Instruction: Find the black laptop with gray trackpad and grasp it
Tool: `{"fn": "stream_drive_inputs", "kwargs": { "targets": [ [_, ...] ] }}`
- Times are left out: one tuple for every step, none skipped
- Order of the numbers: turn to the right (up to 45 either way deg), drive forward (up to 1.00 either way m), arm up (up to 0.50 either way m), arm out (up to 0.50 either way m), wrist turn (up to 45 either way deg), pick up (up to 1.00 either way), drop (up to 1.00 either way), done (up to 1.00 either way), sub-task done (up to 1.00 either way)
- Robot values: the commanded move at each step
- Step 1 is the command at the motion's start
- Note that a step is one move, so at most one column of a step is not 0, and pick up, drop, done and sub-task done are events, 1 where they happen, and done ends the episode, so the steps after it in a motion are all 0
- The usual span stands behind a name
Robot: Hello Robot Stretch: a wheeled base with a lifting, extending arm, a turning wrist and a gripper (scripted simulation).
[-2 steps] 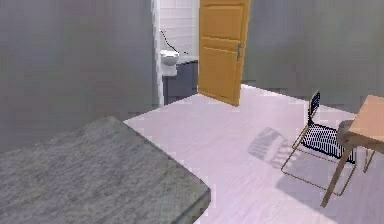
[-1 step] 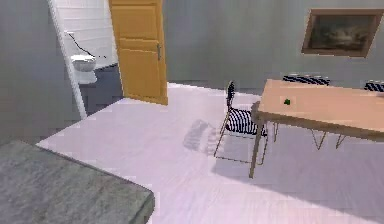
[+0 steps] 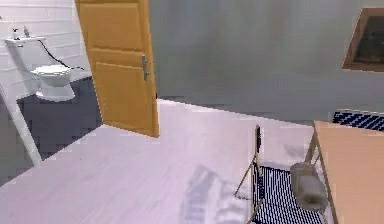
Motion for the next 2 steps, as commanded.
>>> {"fn": "stream_drive_inputs", "kwargs": {
  "targets": [
    [0.0,0.10,0.00,0.00,0.0,0.00,0.00,0.00,0.00],
    [0.0,0.35,0.00,0.00,0.0,0.00,0.00,0.00,0.00]
  ]
}}
